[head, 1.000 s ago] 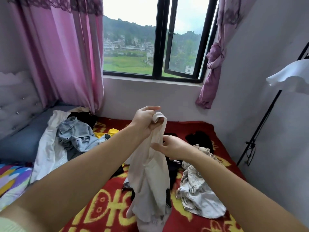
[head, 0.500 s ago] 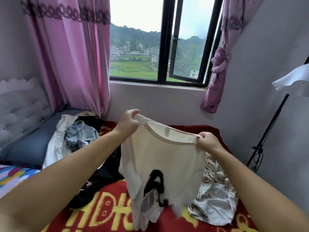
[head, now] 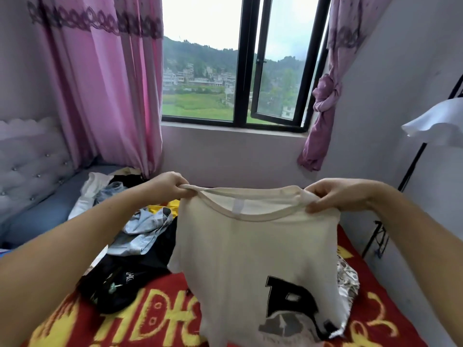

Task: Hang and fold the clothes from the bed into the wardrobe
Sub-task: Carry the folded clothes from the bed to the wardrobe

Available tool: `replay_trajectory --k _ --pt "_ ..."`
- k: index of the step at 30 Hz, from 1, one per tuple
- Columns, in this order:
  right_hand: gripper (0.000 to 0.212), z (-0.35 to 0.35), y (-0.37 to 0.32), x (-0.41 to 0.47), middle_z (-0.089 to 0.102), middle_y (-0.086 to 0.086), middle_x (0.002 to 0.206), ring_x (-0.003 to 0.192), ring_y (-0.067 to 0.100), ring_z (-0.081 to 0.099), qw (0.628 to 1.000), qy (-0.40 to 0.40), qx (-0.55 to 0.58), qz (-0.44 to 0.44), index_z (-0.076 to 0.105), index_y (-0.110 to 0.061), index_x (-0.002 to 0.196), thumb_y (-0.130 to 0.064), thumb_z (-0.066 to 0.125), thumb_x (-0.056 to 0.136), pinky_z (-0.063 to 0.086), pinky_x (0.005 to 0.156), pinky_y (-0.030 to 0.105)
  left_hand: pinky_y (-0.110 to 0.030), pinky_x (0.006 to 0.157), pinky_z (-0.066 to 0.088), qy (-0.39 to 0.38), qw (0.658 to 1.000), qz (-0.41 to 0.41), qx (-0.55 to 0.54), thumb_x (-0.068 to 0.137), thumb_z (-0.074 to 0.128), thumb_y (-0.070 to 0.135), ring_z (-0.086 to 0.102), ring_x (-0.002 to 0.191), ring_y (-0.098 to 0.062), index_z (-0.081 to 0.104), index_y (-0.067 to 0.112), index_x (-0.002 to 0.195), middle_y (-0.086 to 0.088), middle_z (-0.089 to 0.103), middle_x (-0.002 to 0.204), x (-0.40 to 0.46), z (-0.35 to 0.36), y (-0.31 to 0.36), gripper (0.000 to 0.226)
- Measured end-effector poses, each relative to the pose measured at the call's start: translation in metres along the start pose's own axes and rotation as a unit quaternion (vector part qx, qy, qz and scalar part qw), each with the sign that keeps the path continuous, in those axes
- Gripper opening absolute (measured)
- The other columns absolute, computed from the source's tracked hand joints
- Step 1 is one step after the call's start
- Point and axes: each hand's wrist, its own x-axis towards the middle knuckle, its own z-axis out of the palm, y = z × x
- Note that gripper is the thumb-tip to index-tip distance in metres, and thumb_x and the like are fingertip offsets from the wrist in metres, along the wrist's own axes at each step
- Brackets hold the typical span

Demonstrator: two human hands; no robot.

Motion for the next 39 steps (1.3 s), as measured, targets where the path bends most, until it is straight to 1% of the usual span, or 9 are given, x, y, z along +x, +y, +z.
replay_trajectory --k 3,6,10,14,22,28,32,36,39 --pt "0.029 0.001 0.002 -0.003 0.068 0.002 0.081 0.066 0.007 0.062 0.988 0.151 -0.035 -0.027 0.069 -0.006 0.098 -0.032 0.063 0.086 0.048 0.057 0.018 -0.029 0.07 0.045 0.086 0.993 0.032 -0.077 0.091 0.062 0.019 0.054 0.075 -0.015 0.069 -0.001 0.085 -0.007 0.055 0.094 -0.001 0.007 0.004 0.021" --pt "0.036 0.006 0.008 -0.002 0.071 0.005 0.093 0.077 0.015 0.067 0.965 0.251 -0.006 -0.073 0.068 -0.015 0.106 -0.042 0.061 0.084 0.054 0.068 0.025 -0.014 0.054 0.039 0.116 0.947 0.065 -0.292 0.094 0.057 0.011 0.048 0.058 -0.004 0.064 -0.004 0.087 0.0 0.053 0.068 -0.011 0.012 0.014 0.018" --pt "0.05 -0.003 0.007 -0.024 0.074 0.005 0.091 0.073 0.016 0.07 0.978 0.164 0.089 -0.097 0.072 -0.017 0.104 -0.053 0.075 0.069 0.057 0.061 0.026 -0.015 0.059 0.05 0.134 0.923 0.094 -0.349 0.089 0.065 0.029 0.061 0.066 -0.003 0.074 0.016 0.092 0.006 0.069 0.075 -0.025 -0.001 0.021 0.017" --pt "0.04 -0.012 0.004 -0.033 0.072 -0.001 0.076 0.061 0.01 0.068 0.972 0.134 0.149 -0.121 0.077 -0.02 0.086 -0.048 0.085 0.059 0.053 0.052 0.021 -0.025 0.06 0.052 0.075 0.938 0.069 -0.332 0.07 0.068 0.066 0.062 0.068 -0.013 0.072 0.011 0.092 -0.006 0.067 0.078 -0.027 -0.024 0.015 0.06" --pt "0.033 0.053 -0.02 0.065 0.065 0.014 0.079 0.07 0.021 0.056 0.896 0.421 0.118 -0.082 0.065 0.005 0.104 -0.023 0.05 0.1 0.044 0.061 0.03 -0.026 0.058 0.048 0.048 0.879 -0.078 -0.469 0.1 0.048 0.021 0.061 0.06 -0.014 0.062 0.014 0.088 -0.004 0.062 0.078 -0.003 0.021 0.074 0.02" --pt "0.033 0.111 -0.056 0.086 0.073 -0.007 0.099 0.095 0.003 0.067 0.925 0.318 0.046 -0.205 0.068 -0.027 0.11 -0.046 0.043 0.099 0.051 0.083 0.022 -0.02 0.043 0.048 0.002 0.908 0.002 -0.419 0.102 0.039 0.021 0.056 0.047 -0.007 0.057 0.017 0.083 0.002 0.055 0.062 -0.009 0.039 0.125 0.026" --pt "0.04 0.102 -0.049 0.079 0.061 -0.005 0.123 0.114 0.009 0.058 0.95 0.237 -0.032 -0.202 0.05 -0.025 0.135 -0.025 0.054 0.095 0.047 0.098 0.032 -0.026 0.06 0.057 -0.012 0.923 0.063 -0.381 0.097 0.043 0.011 0.065 0.067 -0.01 0.062 0.013 0.086 0.001 0.067 0.072 -0.013 0.029 0.115 0.022" --pt "0.03 0.091 -0.049 0.074 0.067 -0.006 0.102 0.092 0.006 0.062 0.947 0.238 0.044 -0.213 0.064 -0.026 0.111 -0.008 0.045 0.097 0.048 0.084 0.027 -0.035 0.106 0.036 0.153 0.967 0.202 -0.024 0.086 0.061 0.011 0.046 0.121 -0.02 0.047 0.014 0.132 -0.009 0.05 0.127 -0.005 0.032 0.096 0.048" --pt "0.04 0.081 -0.055 0.066 0.071 -0.008 0.091 0.082 0.003 0.063 0.953 0.193 0.07 -0.224 0.07 -0.026 0.095 0.002 0.042 0.096 0.049 0.076 0.02 -0.029 0.103 0.034 0.032 0.971 0.236 -0.013 0.082 0.072 0.023 0.043 0.122 -0.007 0.053 0.025 0.127 0.008 0.051 0.129 -0.003 0.021 0.094 0.049"
